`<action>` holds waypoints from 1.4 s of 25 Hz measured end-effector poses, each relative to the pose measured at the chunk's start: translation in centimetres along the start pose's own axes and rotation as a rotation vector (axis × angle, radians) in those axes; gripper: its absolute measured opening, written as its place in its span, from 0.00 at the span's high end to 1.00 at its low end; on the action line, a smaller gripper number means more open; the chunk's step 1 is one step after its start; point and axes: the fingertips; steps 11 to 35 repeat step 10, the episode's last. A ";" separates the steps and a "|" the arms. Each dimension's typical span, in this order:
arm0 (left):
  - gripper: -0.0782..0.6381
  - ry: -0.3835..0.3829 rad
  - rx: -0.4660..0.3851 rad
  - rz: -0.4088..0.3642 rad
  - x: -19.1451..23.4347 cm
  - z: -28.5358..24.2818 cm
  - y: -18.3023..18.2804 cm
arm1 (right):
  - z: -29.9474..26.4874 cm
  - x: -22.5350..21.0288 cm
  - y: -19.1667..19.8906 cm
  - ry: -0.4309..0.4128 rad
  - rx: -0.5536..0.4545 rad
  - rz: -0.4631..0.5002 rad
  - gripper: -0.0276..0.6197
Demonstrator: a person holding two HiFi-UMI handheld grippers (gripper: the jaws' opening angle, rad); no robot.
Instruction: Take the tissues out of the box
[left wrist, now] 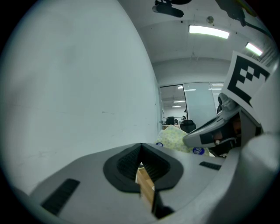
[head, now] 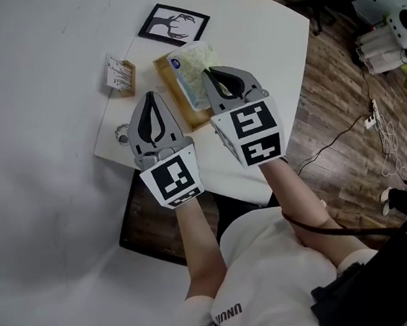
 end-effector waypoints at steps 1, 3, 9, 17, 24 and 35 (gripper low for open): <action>0.87 0.000 0.000 0.000 0.0 0.0 0.0 | 0.0 0.0 0.0 0.001 0.000 0.001 0.93; 0.87 -0.001 0.000 -0.001 0.1 0.1 0.0 | 0.0 0.1 0.0 0.001 0.000 0.002 0.93; 0.87 -0.007 0.001 0.005 0.4 0.2 0.2 | -0.1 0.3 0.0 0.002 0.002 0.007 0.93; 0.87 -0.006 0.001 0.006 0.4 0.2 0.2 | -0.1 0.3 0.0 0.002 0.002 0.008 0.93; 0.87 -0.006 0.001 0.006 0.4 0.2 0.2 | -0.1 0.3 0.0 0.002 0.002 0.008 0.93; 0.87 -0.006 0.001 0.006 0.4 0.2 0.2 | -0.1 0.3 0.0 0.002 0.002 0.008 0.93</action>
Point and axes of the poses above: the fingertips, and each gripper's own axes: z backward along the fingers, x to its left, y out of its underside, and after that the axes turned 6 degrees about -z, right-handed
